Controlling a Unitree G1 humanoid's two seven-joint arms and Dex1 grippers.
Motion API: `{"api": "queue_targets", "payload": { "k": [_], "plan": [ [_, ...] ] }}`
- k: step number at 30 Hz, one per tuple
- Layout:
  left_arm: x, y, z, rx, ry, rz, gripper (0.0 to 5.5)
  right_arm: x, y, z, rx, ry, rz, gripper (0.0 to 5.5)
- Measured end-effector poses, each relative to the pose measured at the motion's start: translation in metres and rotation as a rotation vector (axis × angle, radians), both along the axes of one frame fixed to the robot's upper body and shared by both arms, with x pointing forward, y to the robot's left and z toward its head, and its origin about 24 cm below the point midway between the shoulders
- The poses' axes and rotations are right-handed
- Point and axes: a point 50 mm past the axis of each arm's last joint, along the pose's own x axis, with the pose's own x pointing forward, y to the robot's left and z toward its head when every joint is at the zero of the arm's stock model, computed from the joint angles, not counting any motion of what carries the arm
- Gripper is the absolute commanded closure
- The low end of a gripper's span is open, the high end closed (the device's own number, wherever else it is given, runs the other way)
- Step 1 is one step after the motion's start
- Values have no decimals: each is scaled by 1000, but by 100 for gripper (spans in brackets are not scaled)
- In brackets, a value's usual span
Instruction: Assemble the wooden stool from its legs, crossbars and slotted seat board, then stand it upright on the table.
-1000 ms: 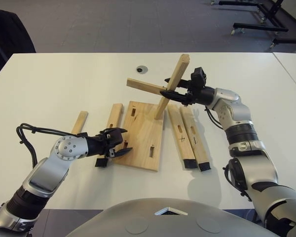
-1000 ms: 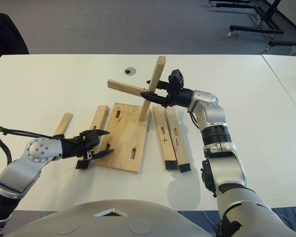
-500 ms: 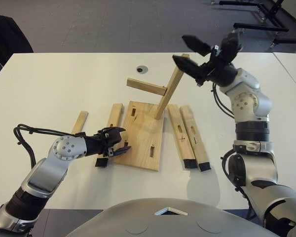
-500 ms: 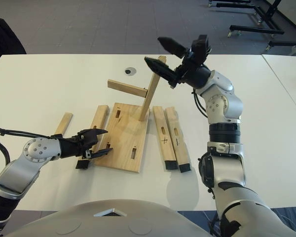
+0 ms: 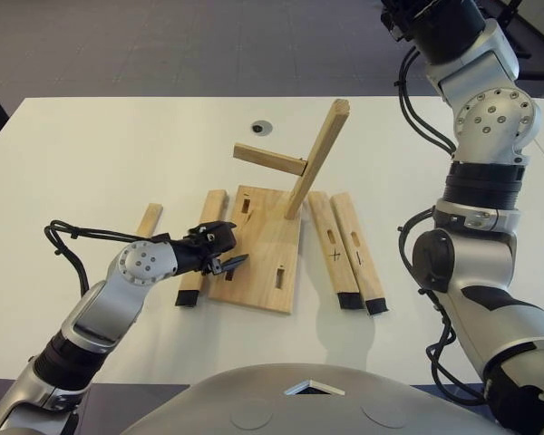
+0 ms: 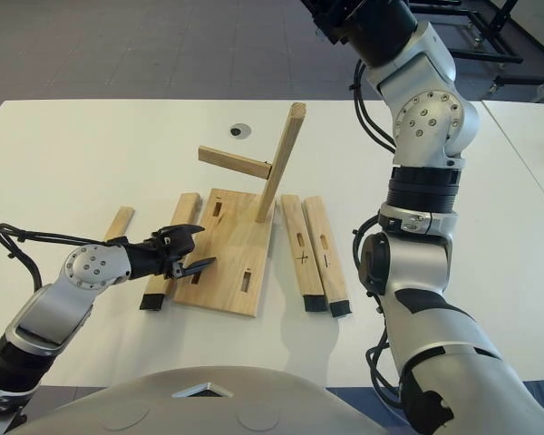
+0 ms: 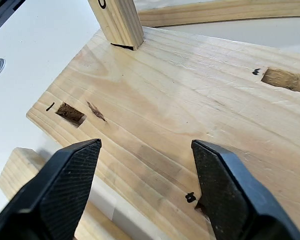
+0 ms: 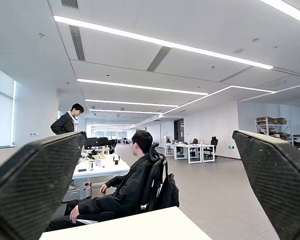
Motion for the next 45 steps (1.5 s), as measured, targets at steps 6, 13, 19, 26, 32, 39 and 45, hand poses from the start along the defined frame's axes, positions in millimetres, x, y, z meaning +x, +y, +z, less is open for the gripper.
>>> {"api": "queue_targets", "payload": {
  "k": [6, 13, 19, 26, 32, 39, 45],
  "plan": [
    [-3, -1, -2, 14, 29, 10, 219, 12, 4, -11, -36, 68, -22, 11],
    [-1, -3, -2, 18, 31, 3, 219, 27, 21, -72, -289, 208, -25, 11],
    [-1, -3, -4, 10, 45, 7, 219, 25, 20, -83, -329, 179, -34, 11],
    [-1, -4, -4, -5, 50, 10, 219, 18, 9, -36, -39, 70, -65, 11],
    [-2, -2, -3, -52, 40, 53, 219, -12, -31, 26, 251, -103, -106, 11],
    [-15, 17, 23, -343, -137, 255, 219, -52, -97, -55, 70, 293, -443, 11],
    [-21, 36, 49, -585, -305, 466, 219, -92, -94, -137, -212, 675, -661, 11]
  ]
}}
